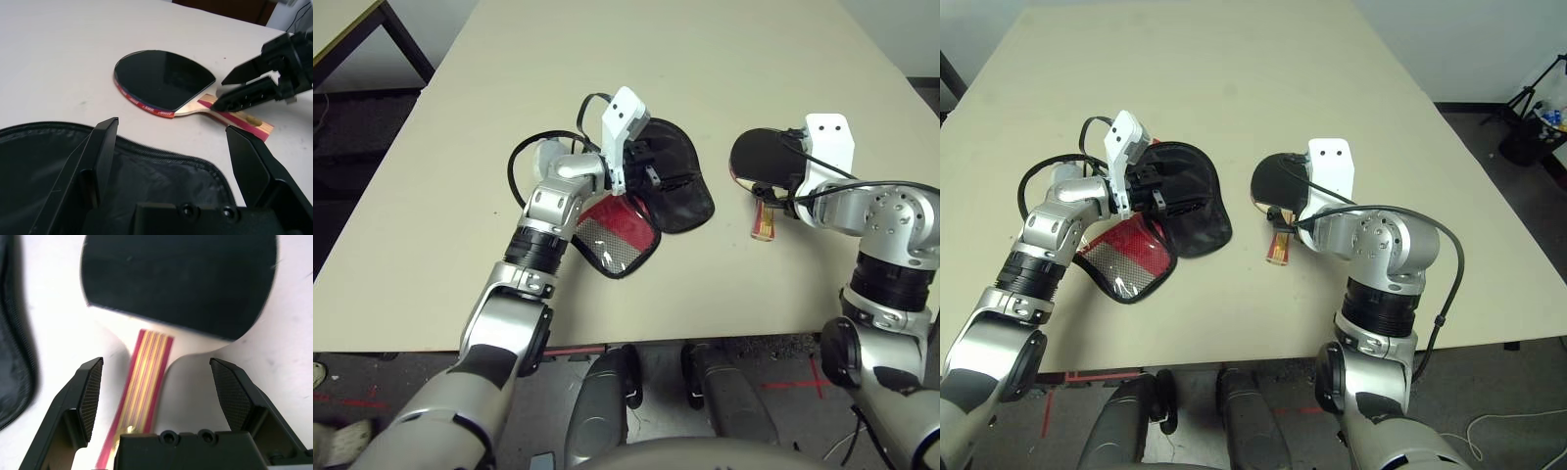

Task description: Store the ping-pong paddle in its case and zip it.

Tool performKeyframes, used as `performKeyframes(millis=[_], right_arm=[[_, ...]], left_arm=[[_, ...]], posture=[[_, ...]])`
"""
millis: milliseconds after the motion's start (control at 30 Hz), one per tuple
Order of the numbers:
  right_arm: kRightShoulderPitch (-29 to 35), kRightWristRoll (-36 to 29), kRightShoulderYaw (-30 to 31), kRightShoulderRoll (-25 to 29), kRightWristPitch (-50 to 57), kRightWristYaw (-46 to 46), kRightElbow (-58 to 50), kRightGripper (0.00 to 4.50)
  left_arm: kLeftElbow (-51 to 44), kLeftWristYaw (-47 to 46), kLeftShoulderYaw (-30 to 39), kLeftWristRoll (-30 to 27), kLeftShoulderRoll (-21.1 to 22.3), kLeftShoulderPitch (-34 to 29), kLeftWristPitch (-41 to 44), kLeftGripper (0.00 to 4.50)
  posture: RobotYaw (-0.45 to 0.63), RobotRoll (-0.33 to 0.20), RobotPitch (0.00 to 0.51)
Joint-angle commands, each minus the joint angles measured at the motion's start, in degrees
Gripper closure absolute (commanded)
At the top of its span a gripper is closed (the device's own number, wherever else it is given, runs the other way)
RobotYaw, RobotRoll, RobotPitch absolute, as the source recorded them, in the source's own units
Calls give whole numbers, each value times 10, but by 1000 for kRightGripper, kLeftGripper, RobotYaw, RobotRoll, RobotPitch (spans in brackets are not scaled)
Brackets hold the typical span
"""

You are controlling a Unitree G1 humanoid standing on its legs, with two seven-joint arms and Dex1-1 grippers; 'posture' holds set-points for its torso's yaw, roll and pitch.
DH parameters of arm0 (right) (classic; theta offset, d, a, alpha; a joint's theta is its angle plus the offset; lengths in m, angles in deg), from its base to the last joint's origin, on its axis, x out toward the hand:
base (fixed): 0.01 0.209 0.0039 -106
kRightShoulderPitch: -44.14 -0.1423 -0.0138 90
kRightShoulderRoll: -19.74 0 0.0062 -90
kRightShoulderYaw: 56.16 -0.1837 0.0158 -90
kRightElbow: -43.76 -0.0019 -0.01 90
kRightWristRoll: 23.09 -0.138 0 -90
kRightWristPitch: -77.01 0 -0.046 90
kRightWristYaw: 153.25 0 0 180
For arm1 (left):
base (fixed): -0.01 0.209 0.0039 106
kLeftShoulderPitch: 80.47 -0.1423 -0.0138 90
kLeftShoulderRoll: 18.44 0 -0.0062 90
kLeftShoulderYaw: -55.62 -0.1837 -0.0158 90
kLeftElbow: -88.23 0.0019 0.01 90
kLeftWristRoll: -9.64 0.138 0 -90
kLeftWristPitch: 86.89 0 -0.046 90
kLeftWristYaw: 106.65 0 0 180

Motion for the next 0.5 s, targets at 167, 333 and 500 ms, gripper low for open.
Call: performKeyframes(millis=[167, 333, 500], right_arm=[[-29, -36, -5, -12, 14, 65, 51, 16], [-21, -36, 16, 0, 14, 64, 63, 16], [-12, -33, 41, 21, 14, 54, 72, 911]], left_arm=[[-4, -8, -1, 5, -6, 3, 0, 0], [-17, -12, 2, 1, -4, -2, 6, 0], [-30, -17, 6, -3, -1, -4, 15, 0]], posture=[[-172, 0, 205], [-159, 0, 209], [-150, 0, 215]])
